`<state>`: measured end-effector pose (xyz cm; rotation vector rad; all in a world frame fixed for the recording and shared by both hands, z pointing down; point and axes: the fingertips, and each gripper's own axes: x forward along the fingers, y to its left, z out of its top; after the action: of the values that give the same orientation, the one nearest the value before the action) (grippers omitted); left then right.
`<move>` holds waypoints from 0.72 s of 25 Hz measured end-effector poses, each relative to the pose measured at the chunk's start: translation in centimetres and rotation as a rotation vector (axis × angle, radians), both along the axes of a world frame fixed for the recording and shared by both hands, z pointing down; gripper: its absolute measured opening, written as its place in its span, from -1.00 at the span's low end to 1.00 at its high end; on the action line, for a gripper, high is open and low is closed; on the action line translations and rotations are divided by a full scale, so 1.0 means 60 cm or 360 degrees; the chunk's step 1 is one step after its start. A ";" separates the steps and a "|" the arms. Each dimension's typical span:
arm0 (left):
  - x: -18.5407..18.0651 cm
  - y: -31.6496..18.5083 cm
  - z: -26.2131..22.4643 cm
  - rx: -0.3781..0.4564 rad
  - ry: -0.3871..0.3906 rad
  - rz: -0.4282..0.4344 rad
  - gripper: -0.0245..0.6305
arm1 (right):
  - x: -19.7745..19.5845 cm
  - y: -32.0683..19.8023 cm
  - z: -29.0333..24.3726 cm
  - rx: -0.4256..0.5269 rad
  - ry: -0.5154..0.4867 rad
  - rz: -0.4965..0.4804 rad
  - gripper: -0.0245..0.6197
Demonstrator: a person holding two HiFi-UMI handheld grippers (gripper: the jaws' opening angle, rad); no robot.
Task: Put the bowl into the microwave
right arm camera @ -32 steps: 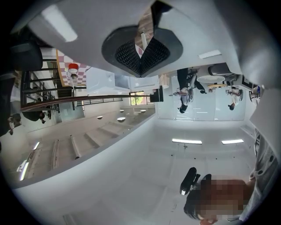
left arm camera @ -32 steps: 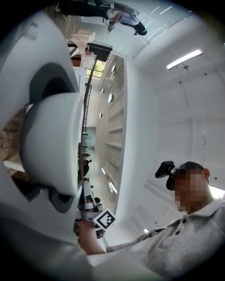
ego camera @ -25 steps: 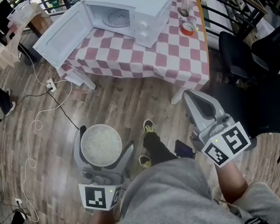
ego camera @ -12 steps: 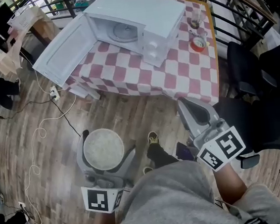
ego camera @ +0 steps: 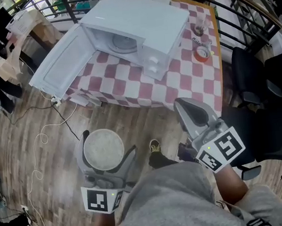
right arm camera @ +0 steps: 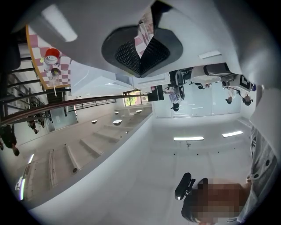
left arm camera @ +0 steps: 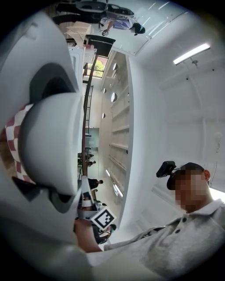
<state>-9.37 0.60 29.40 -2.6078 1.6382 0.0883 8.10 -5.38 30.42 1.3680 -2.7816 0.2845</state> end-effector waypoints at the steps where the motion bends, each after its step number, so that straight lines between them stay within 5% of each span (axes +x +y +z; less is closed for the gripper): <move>1: 0.006 -0.010 0.000 0.0003 -0.0017 0.0005 0.71 | 0.003 -0.009 -0.002 0.0004 -0.0007 -0.0001 -0.94; 18: 0.037 -0.131 0.004 -0.0002 -0.0055 -0.0049 0.71 | 0.005 -0.119 0.012 0.0014 -0.0079 -0.0117 -0.94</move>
<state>-7.14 -7.26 29.62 -2.5685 1.6671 0.0403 8.42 -12.51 31.11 1.2738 -2.8691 0.3084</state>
